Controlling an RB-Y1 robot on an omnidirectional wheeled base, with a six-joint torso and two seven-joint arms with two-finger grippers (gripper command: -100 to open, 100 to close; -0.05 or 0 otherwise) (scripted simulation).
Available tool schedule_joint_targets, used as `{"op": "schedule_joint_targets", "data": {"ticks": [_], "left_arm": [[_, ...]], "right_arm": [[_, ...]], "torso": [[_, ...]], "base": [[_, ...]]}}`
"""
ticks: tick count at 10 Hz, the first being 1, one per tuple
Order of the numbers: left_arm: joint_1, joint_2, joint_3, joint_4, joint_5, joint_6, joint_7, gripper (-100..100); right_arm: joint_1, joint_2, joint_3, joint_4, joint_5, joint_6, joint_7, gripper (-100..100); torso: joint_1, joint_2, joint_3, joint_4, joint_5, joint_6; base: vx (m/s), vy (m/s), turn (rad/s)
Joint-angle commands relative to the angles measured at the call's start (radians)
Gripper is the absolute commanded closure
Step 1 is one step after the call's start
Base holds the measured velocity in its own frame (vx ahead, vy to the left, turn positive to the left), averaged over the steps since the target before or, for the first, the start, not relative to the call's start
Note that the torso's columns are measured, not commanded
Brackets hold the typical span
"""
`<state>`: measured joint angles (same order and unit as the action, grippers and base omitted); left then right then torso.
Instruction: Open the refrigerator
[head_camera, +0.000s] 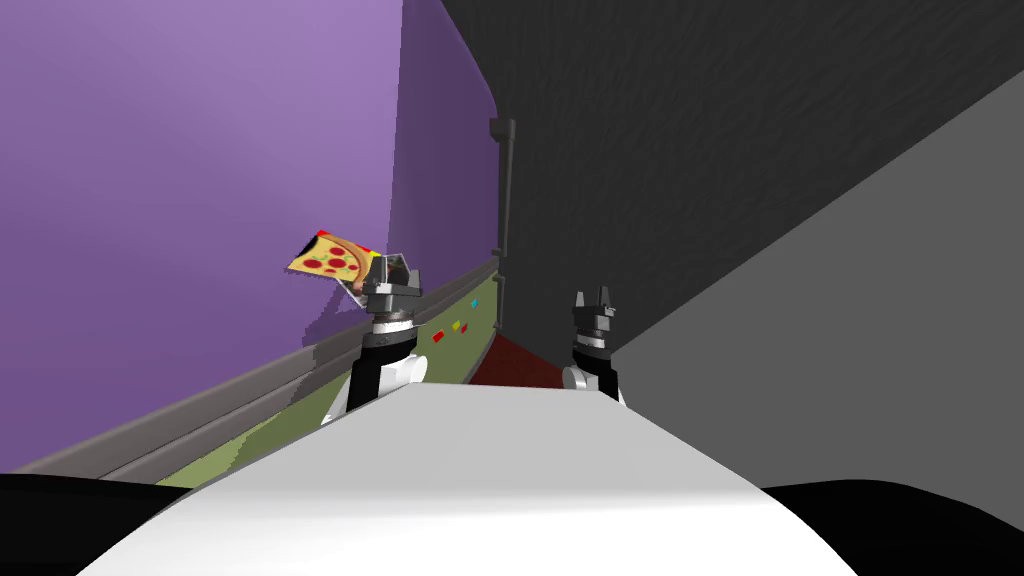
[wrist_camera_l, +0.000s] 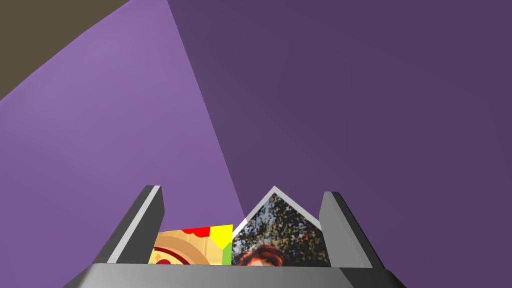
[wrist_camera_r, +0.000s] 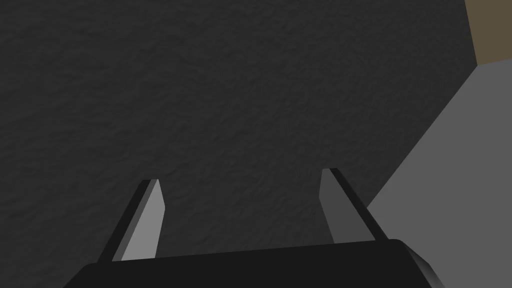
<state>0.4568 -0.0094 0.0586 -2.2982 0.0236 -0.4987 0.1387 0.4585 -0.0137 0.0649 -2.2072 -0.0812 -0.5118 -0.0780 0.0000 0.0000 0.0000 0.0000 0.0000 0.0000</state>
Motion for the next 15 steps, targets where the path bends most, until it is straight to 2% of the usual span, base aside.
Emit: {"op": "schedule_joint_targets", "data": {"ticks": [1, 9, 10, 12, 15], "left_arm": [[0.000, 0.000, 0.000, 0.000, 0.000, 0.000, 0.000, 0], [-0.002, 0.000, -0.001, -0.003, 0.000, -0.002, 0.000, 0], [-0.021, 0.036, 0.000, 0.013, 0.003, 0.008, 0.002, -100], [-0.065, 0.084, 0.001, 0.048, 0.011, 0.033, 0.008, -100], [-0.157, 0.142, 0.004, 0.129, 0.031, 0.093, 0.023, -100]], "right_arm": [[0.000, 0.000, 0.000, 0.000, 0.000, 0.000, 0.000, 0], [0.000, 0.000, 0.000, 0.000, 0.000, 0.000, 0.000, 0], [0.000, 0.000, 0.000, 0.000, 0.000, 0.000, 0.000, 0], [0.000, 0.000, 0.000, 0.000, 0.000, 0.000, 0.000, 0], [0.000, 0.000, 0.000, 0.000, 0.000, 0.000, 0.000, 0]], "torso": [[0.000, 0.040, -0.082, 0.041, 0.000, 0.000], [0.002, 0.617, -1.235, 0.616, 0.002, -0.001], [0.002, 0.690, -1.383, 0.690, 0.001, 0.000], [0.003, 0.729, -1.474, 0.731, 0.002, 0.001], [0.004, 0.725, -1.485, 0.733, 0.001, 0.003]], "base": [[0.000, 0.000, 0.000], [0.000, 0.000, 0.000], [0.006, -0.002, 0.004], [-0.002, -0.001, -0.005], [0.000, -0.003, -0.001]]}}
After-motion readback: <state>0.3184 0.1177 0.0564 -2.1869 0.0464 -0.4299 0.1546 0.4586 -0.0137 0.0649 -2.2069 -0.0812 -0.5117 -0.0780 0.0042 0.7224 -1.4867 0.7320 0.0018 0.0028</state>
